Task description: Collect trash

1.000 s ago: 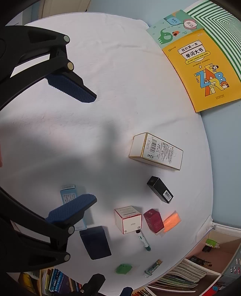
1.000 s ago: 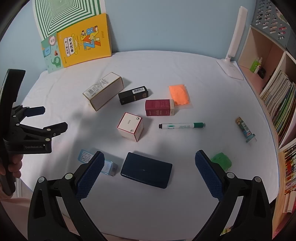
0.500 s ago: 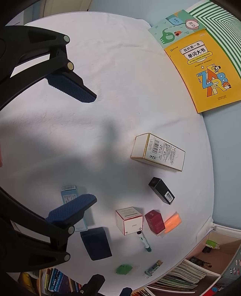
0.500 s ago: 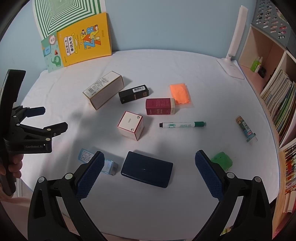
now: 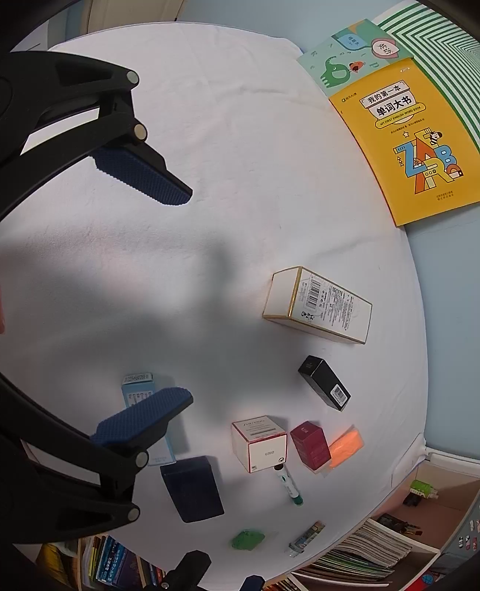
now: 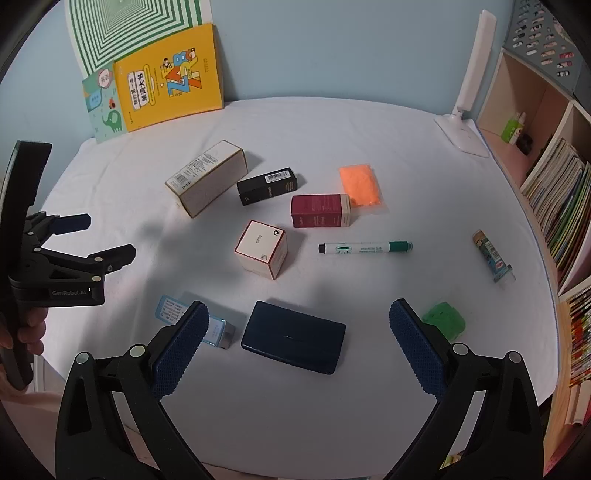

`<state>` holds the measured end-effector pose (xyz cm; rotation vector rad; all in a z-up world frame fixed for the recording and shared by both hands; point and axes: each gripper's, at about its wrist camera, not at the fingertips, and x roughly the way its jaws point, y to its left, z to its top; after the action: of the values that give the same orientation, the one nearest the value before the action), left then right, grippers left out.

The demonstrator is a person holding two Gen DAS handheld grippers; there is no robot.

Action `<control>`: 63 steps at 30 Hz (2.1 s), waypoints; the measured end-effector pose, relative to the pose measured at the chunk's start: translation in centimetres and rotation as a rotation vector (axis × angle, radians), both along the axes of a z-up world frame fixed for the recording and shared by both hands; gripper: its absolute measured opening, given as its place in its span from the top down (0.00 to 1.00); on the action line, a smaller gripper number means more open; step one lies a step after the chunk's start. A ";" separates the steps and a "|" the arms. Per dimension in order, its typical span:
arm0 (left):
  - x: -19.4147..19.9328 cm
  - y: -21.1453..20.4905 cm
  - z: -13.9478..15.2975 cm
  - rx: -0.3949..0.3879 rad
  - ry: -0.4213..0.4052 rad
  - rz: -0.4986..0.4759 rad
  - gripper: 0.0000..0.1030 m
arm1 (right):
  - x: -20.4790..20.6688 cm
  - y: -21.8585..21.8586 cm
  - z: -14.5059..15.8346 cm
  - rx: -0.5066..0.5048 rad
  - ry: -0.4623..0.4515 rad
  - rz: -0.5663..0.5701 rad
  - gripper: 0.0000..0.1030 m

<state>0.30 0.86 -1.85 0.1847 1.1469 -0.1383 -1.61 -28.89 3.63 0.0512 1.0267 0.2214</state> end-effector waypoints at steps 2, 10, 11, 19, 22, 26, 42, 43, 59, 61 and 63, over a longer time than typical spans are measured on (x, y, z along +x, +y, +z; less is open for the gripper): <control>0.0 0.0 0.0 -0.002 0.001 -0.002 0.06 | 0.0 0.1 0.0 -0.001 0.000 0.002 0.06; 0.7 -0.2 -0.3 -0.002 0.007 -0.031 0.06 | 0.6 -0.2 -0.6 -0.015 0.006 0.011 0.06; 0.9 -0.2 -0.4 0.004 0.010 -0.038 0.06 | 0.8 -0.4 -0.7 -0.019 0.009 0.014 0.06; 3.7 -0.5 -1.5 0.031 0.032 -0.123 0.06 | 3.9 -2.0 -1.4 -0.072 0.000 0.055 0.06; 5.3 -0.9 -2.2 0.047 0.051 -0.154 0.06 | 5.5 -2.3 -1.9 -0.091 0.004 0.091 0.06; 7.0 -1.4 -3.0 0.072 0.068 -0.184 0.06 | 7.7 -1.9 -3.1 -0.120 0.017 0.165 0.07; 12.9 -2.8 -5.9 0.096 0.137 -0.222 0.20 | 15.1 0.7 -7.4 -0.249 0.051 0.467 0.32; 13.1 -2.8 -6.2 0.085 0.148 -0.223 0.23 | 15.1 1.0 -7.5 -0.261 0.045 0.492 0.31; 14.2 -2.9 -7.1 0.039 0.166 -0.190 0.55 | 13.4 1.7 -7.6 -0.264 0.046 0.588 0.69; 13.9 -2.9 -6.9 0.036 0.162 -0.184 0.55 | 12.6 1.6 -7.2 -0.243 0.043 0.593 0.70; 13.4 -2.6 -6.6 0.034 0.157 -0.181 0.55 | 11.4 1.7 -7.3 -0.228 0.033 0.586 0.70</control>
<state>13.73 -1.71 -8.48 0.3126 1.2891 -0.2975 9.78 -27.18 -3.65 -0.4601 1.0751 0.6345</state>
